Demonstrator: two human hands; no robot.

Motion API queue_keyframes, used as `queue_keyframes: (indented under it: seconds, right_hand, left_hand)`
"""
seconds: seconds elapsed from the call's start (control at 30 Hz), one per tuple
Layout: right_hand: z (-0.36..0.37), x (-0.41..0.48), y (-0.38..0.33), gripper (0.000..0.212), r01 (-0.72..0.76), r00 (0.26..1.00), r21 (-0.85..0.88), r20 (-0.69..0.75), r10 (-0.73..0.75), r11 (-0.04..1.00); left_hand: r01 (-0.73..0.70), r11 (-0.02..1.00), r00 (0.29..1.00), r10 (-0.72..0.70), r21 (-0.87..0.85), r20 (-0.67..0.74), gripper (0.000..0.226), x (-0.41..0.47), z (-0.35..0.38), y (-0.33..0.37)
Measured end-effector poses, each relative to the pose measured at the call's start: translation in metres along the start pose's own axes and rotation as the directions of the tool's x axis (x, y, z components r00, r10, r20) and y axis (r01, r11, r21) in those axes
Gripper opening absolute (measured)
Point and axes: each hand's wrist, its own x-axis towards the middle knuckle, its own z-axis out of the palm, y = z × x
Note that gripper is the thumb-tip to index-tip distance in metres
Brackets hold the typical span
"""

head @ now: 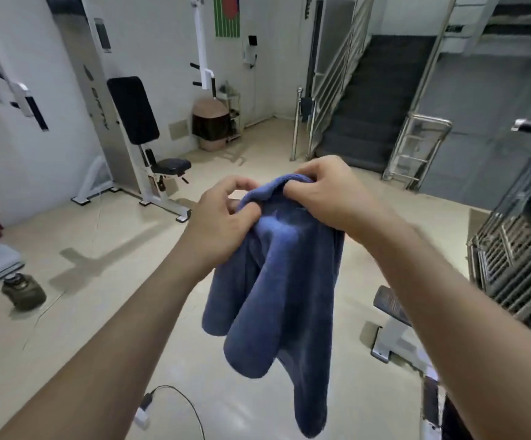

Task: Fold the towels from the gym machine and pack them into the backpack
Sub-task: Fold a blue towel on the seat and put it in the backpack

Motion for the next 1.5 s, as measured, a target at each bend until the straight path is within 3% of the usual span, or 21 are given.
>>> queue_keyframes:
  seconds: [0.07,0.13,0.23,0.37,0.47,0.53,0.6,0.67,0.73,0.8,0.87,0.97,1.03,1.1,1.13,1.2,1.27,1.3,1.37,1.43,1.5]
  right_hand:
    - [0.001,0.017,0.018,0.006,0.103,0.995,-0.267,0.040,-0.096,0.958]
    - [0.002,0.034,0.044,0.018,0.152,0.987,-0.426,0.113,-0.115,0.892]
    - [-0.001,0.060,0.082,0.027,0.159,0.986,-0.624,0.068,-0.150,0.765]
    - [-0.023,0.103,0.142,0.029,-0.008,0.981,-0.682,-0.148,-0.127,0.731]
    - [-0.050,0.134,0.202,0.023,-0.195,0.932,-0.490,-0.361,0.005,0.850]
    - [-0.069,0.149,0.235,0.015,-0.276,0.894,-0.208,-0.414,0.171,0.939]
    - [-0.089,0.155,0.259,0.015,-0.311,0.889,0.021,-0.349,0.298,0.950]
    - [-0.111,0.157,0.277,0.016,-0.347,0.889,0.000,-0.318,0.329,0.938]
    - [-0.135,0.155,0.292,0.014,-0.371,0.898,-0.317,-0.361,0.251,0.873]
    - [-0.155,0.152,0.308,0.020,-0.435,0.883,-0.595,-0.431,0.188,0.676]
    - [-0.173,0.150,0.322,0.023,-0.539,0.812,-0.594,-0.555,0.181,0.597]
    - [-0.189,0.147,0.344,0.020,-0.632,0.644,-0.313,-0.720,0.258,0.709]
    - [-0.202,0.147,0.355,0.026,-0.591,0.529,0.140,-0.676,0.513,0.794]
    - [-0.213,0.143,0.361,0.025,-0.431,0.497,0.600,-0.466,0.732,0.674]
    - [-0.218,0.139,0.363,0.019,-0.377,0.484,0.698,-0.412,0.772,0.608]
    - [-0.228,0.129,0.364,0.020,-0.394,0.484,0.651,-0.453,0.749,0.649]
    - [-0.235,0.120,0.356,0.031,-0.513,0.507,0.468,-0.511,0.694,0.719]
    - [-0.238,0.115,0.351,0.033,-0.582,0.502,0.413,-0.497,0.708,0.701]
    - [-0.244,0.101,0.341,0.026,-0.729,0.456,0.290,-0.471,0.755,0.620]
    - [-0.244,0.081,0.334,0.020,-0.822,0.364,0.217,-0.511,0.778,0.527]
    - [-0.241,0.061,0.330,0.022,-0.839,0.265,0.245,-0.597,0.757,0.487]
  left_hand:
    - [-0.074,0.954,0.996,0.084,0.289,-0.021,0.034,0.018,-0.012,-0.011]
    - [-0.201,0.775,0.978,0.188,0.599,0.086,0.042,0.037,-0.018,-0.017]
    - [-0.307,0.569,0.940,0.308,0.763,0.149,0.029,0.076,-0.018,-0.023]
    - [-0.177,0.776,0.980,0.197,0.605,0.034,0.033,0.145,0.001,-0.034]
    - [0.021,0.959,0.998,-0.037,0.283,0.053,0.033,0.205,0.028,-0.047]
    - [0.125,0.983,0.982,-0.142,0.136,0.127,0.028,0.246,0.046,-0.054]
    - [0.183,0.981,0.956,-0.192,0.059,0.222,0.030,0.283,0.065,-0.063]
    - [0.217,0.976,0.929,-0.211,0.016,0.304,0.021,0.317,0.088,-0.072]
    - [0.171,0.982,0.918,-0.187,0.076,0.350,0.012,0.347,0.113,-0.084]
    - [-0.006,0.985,0.910,-0.065,0.170,0.408,0.028,0.379,0.140,-0.097]
    - [-0.187,0.957,0.896,0.073,0.222,0.438,0.042,0.409,0.171,-0.107]
    - [-0.250,0.962,0.865,0.171,0.109,0.472,0.040,0.449,0.223,-0.111]
    - [-0.112,0.992,0.816,0.129,-0.065,0.564,0.037,0.471,0.260,-0.113]
    - [0.039,0.989,0.733,0.066,-0.140,0.677,0.032,0.489,0.298,-0.120]
    - [0.082,0.986,0.663,0.054,-0.144,0.747,0.035,0.499,0.315,-0.127]
    - [0.016,0.999,0.426,0.020,-0.030,0.904,0.042,0.521,0.347,-0.132]
    - [-0.234,0.963,0.162,-0.100,0.136,0.982,0.064,0.539,0.373,-0.132]
    - [-0.327,0.931,0.105,-0.136,0.163,0.985,0.072,0.546,0.385,-0.131]
    - [-0.325,0.939,0.068,-0.098,0.115,0.993,0.065,0.563,0.414,-0.128]
    - [-0.282,0.959,0.088,0.006,0.019,0.996,0.023,0.569,0.452,-0.124]
    - [-0.502,0.863,0.171,0.170,-0.063,0.970,0.016,0.564,0.493,-0.122]
